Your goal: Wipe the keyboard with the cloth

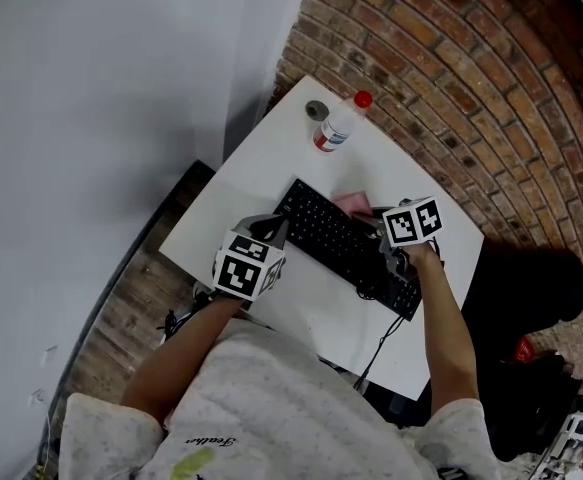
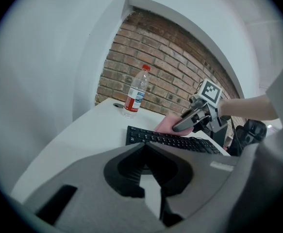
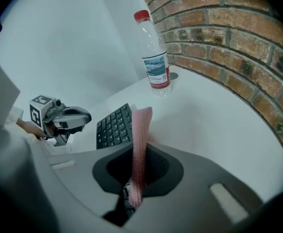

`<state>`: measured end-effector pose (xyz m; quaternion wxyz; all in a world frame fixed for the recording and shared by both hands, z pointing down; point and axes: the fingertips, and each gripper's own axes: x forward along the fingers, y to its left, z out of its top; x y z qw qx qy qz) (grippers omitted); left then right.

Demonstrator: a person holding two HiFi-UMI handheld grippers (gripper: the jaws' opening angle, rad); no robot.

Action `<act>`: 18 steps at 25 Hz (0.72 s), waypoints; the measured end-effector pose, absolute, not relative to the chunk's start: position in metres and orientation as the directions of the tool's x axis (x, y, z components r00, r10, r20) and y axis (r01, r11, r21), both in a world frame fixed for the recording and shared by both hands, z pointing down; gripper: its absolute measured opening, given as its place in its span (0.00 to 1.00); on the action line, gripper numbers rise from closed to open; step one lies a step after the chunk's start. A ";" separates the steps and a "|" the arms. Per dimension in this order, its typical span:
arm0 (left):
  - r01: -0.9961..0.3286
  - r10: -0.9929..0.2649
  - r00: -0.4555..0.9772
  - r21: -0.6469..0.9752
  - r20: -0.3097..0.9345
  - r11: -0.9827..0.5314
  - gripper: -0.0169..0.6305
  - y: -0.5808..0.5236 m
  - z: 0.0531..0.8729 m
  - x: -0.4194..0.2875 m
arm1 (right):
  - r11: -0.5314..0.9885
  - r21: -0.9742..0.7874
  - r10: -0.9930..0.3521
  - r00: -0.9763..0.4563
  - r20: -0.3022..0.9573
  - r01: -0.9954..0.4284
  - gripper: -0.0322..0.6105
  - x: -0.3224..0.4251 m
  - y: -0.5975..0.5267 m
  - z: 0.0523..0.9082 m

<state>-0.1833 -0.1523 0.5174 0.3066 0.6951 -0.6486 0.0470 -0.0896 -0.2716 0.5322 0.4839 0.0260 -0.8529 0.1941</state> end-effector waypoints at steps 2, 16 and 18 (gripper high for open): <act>-0.931 -0.872 0.155 0.363 0.465 0.028 0.02 -0.151 0.518 -0.188 | 0.925 -0.305 0.145 -0.532 0.834 -0.226 0.09 -0.098 -0.270 0.532; -0.929 -0.871 0.140 0.366 0.471 0.049 0.02 -0.143 0.523 -0.219 | 0.950 -0.265 0.144 -0.518 0.843 -0.167 0.09 -0.148 -0.260 0.538; -0.929 -0.872 0.136 0.365 0.469 0.052 0.02 -0.142 0.523 -0.222 | 0.952 -0.262 0.147 -0.518 0.843 -0.157 0.09 -0.155 -0.258 0.538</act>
